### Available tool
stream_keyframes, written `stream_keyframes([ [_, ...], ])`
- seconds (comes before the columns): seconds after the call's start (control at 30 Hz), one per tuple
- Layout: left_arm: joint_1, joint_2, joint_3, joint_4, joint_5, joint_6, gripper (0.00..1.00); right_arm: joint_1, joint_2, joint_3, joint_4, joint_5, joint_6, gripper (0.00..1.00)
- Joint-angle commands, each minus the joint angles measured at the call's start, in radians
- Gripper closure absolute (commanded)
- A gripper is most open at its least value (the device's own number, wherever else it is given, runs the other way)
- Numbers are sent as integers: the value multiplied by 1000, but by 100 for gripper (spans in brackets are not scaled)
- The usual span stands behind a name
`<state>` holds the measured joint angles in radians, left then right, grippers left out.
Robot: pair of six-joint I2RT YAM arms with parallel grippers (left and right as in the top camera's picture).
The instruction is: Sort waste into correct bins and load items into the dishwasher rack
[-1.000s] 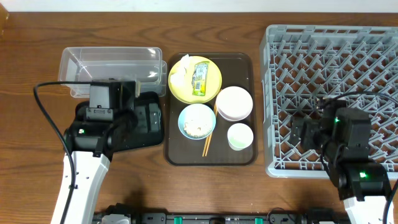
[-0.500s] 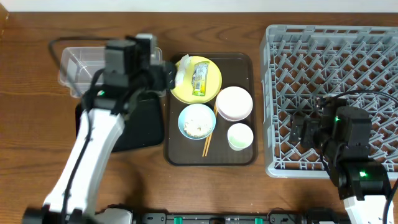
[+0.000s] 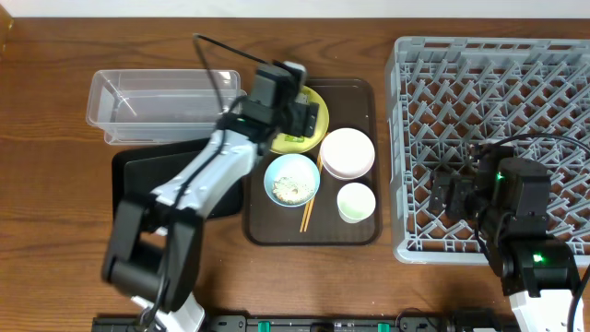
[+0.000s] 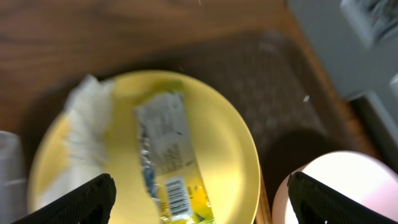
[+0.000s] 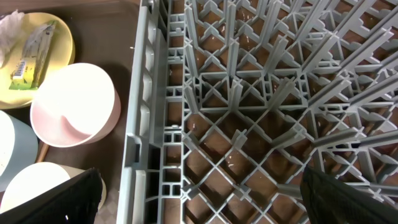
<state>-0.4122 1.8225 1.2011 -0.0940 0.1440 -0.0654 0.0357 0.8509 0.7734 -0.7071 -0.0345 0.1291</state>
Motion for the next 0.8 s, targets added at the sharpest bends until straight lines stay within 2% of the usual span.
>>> stream_keyframes([
  [0.0, -20, 58, 19, 13, -63, 27, 9, -12, 0, 23, -3, -8, 5, 1],
  [0.33, -32, 173, 19, 29, -85, 28, 14, -12, 0, 23, -8, -8, 5, 1],
  [0.43, -32, 197, 19, 28, -97, 28, 20, -12, 0, 23, -9, -9, 5, 1],
  [0.57, -32, 202, 18, 28, -98, 28, 37, -12, 0, 23, -12, -9, 5, 1],
  [0.77, -32, 200, 18, 21, -97, 28, 76, -12, 0, 23, -12, -8, 5, 1],
])
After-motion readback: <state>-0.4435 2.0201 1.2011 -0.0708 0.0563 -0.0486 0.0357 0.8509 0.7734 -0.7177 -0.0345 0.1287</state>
